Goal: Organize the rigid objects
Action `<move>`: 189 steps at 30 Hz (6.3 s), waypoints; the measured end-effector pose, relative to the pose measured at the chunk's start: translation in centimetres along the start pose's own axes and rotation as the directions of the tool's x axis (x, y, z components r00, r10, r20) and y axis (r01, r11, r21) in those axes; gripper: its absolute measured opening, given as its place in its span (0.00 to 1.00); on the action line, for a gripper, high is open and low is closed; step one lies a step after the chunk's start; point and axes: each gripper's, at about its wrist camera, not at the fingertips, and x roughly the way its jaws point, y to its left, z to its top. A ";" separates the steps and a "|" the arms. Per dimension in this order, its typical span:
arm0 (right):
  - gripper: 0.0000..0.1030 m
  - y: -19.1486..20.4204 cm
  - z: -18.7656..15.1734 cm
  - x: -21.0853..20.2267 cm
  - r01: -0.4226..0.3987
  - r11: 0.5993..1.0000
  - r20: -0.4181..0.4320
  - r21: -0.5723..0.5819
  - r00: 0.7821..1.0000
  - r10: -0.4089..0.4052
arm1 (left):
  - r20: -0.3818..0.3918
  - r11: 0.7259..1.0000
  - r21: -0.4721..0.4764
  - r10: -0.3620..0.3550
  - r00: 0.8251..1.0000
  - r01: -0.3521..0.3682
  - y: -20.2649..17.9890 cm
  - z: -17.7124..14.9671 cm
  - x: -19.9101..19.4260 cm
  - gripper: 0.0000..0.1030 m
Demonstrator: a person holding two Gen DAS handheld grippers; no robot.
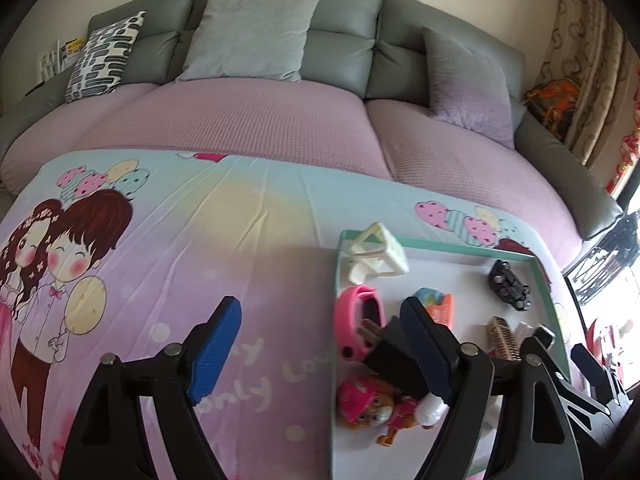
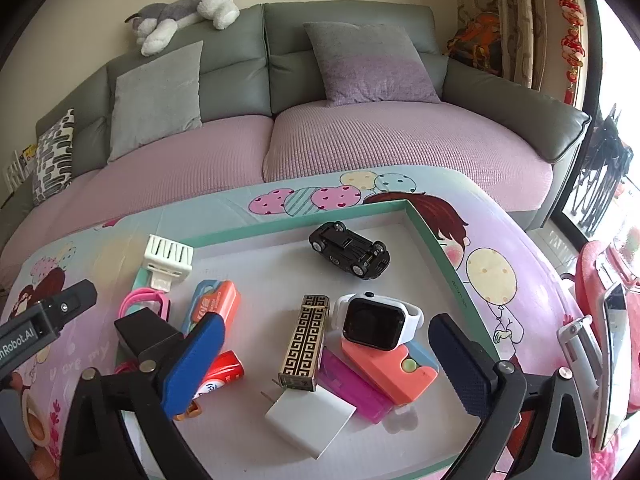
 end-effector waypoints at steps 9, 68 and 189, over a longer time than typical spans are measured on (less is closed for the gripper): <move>1.00 0.4 -0.1 0.1 -0.008 1.000 -0.007 -0.006 1.000 0.008 | 0.011 0.995 -0.034 0.091 0.996 -0.091 1.5 -0.2 0.6 1.00; 1.00 3.2 -11.1 -10.4 -0.076 0.985 -0.097 -0.152 0.993 0.062 | -0.098 0.977 0.118 0.191 0.977 -0.179 5.2 -11.5 -9.6 1.00; 1.00 2.5 -13.4 -9.9 -0.004 0.993 -0.044 -0.118 0.999 -0.001 | -0.074 0.965 0.126 0.238 0.968 -0.228 6.8 -14.9 -8.5 1.00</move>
